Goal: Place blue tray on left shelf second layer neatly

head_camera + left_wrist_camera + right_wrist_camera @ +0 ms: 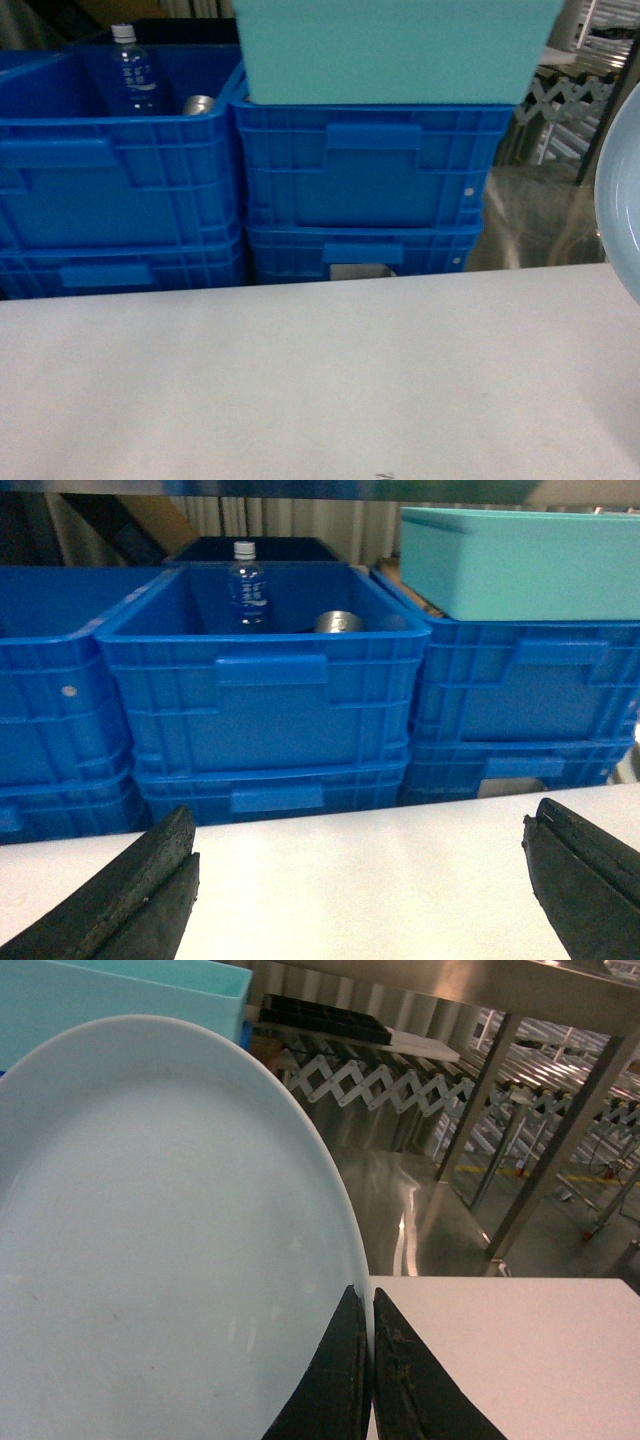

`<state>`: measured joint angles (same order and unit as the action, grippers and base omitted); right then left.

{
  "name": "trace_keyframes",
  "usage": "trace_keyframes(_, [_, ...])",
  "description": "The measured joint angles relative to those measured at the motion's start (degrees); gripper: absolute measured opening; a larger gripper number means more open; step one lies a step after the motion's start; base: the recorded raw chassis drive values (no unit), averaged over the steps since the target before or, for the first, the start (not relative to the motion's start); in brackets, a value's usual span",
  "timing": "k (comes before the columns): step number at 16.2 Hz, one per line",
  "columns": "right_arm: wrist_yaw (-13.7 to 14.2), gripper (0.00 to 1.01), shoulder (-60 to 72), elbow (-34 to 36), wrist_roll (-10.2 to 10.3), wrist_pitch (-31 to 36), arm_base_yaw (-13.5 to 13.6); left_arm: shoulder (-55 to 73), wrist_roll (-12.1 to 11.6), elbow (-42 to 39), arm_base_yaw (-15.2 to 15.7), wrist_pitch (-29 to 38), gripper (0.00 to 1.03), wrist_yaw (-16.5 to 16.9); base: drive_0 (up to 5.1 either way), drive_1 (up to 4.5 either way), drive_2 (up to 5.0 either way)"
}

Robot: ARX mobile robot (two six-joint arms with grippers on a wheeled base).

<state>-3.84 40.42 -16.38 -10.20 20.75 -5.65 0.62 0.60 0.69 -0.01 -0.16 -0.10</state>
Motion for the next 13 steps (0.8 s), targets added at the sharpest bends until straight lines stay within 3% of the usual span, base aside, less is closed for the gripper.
trace_keyframes(13, [0.0, 0.02, 0.0, 0.0, 0.0, 0.0, 0.0, 0.0, 0.0, 0.0, 0.0, 0.1, 0.98, 0.0, 3.3, -4.97, -2.8])
